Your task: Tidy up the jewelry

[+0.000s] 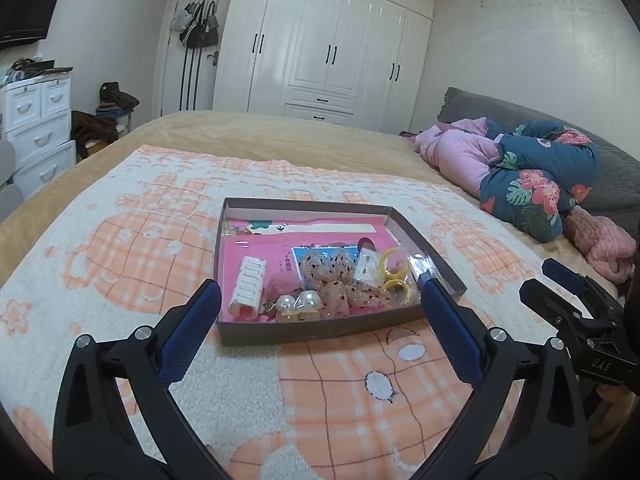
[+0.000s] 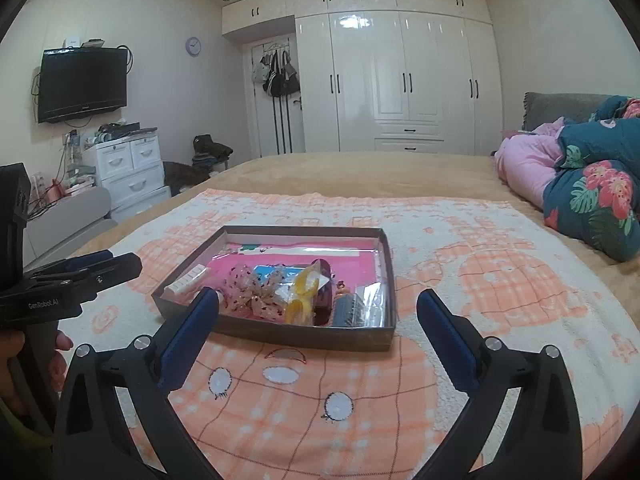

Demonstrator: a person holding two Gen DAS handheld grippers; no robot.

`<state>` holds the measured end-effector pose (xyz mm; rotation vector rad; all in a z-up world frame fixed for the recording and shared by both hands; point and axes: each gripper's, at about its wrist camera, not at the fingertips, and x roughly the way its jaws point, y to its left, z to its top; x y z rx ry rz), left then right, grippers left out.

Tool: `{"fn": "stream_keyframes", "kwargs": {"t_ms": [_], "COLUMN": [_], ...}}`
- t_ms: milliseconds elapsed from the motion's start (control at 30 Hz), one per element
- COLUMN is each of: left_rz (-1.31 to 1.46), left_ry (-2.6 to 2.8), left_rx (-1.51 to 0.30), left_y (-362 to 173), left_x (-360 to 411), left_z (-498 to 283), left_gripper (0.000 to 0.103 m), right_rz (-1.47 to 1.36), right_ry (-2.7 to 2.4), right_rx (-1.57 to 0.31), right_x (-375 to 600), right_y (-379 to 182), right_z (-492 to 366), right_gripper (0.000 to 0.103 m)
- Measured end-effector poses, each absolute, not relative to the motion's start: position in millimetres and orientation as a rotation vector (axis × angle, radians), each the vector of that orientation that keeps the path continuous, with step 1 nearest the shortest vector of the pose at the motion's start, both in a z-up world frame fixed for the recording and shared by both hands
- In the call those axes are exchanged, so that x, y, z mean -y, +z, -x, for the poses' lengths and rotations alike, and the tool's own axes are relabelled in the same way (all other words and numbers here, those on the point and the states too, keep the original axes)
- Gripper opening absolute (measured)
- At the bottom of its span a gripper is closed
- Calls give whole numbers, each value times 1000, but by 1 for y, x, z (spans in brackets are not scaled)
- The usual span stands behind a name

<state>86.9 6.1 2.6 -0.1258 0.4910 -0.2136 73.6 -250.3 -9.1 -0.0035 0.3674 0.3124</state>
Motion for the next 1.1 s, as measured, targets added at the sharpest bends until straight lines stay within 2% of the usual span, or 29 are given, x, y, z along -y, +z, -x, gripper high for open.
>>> {"fn": "stream_keyframes", "kwargs": {"t_ms": [1100], "left_rz": [98], "left_ry": [-214], "left_rx": [-468], "left_y": [-9], "left_x": [-8], "left_z": [-48], "left_gripper": [92], "right_rz": [24], "right_ry": [303], "right_rx": [-321], "right_x": [254], "right_y": [-21], "right_z": [-43], "right_gripper": [97]}}
